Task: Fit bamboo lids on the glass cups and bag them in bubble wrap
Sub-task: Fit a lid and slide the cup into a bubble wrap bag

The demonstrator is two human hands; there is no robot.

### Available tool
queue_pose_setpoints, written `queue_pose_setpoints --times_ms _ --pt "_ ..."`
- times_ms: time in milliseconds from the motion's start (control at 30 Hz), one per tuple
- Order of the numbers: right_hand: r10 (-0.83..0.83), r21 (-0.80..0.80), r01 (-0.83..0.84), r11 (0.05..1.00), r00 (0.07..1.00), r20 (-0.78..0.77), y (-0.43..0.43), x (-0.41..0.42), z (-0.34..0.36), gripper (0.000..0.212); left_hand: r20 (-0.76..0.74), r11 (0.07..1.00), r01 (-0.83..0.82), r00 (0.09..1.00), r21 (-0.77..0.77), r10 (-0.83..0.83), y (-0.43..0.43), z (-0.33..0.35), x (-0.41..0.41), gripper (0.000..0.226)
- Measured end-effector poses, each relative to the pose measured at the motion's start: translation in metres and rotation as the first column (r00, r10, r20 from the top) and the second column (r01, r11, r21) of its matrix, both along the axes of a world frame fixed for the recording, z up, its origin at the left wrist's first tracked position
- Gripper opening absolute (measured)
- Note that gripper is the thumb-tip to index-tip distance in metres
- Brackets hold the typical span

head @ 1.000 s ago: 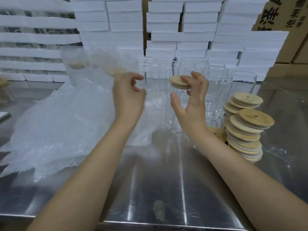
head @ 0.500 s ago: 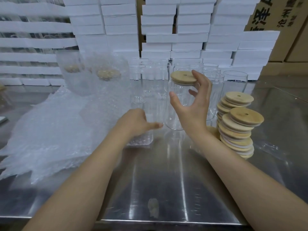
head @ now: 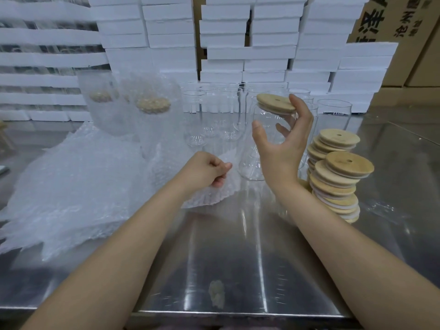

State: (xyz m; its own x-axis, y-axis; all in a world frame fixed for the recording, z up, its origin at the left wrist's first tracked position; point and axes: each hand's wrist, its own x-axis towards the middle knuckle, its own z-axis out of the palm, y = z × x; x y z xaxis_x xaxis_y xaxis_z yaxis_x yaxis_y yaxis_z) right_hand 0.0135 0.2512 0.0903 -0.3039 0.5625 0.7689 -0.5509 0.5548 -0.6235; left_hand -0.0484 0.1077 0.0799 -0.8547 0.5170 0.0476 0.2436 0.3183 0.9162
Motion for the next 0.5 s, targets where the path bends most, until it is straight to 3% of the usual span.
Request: queue_pose_setpoints --times_ms 167,400,500 --pt "-0.01 -0.063 0.01 0.998 1.0 0.008 0.0009 -0.0015 -0.0005 0.06 0.209 0.998 -0.032 0.978 0.046 0.022 0.0043 -0.0013 0.0042 0.018" --pt "0.078 -0.293 -0.103 0.951 0.992 -0.095 -0.0009 -0.0015 0.004 0.052 0.256 0.984 -0.106 0.964 0.142 0.067 0.0053 0.0025 0.0054 0.012" --pt "0.072 -0.357 -0.119 0.927 0.987 -0.14 -0.0013 -0.0018 0.0077 0.051 0.212 0.991 -0.103 0.974 0.083 0.083 0.008 -0.0005 0.0056 0.012"
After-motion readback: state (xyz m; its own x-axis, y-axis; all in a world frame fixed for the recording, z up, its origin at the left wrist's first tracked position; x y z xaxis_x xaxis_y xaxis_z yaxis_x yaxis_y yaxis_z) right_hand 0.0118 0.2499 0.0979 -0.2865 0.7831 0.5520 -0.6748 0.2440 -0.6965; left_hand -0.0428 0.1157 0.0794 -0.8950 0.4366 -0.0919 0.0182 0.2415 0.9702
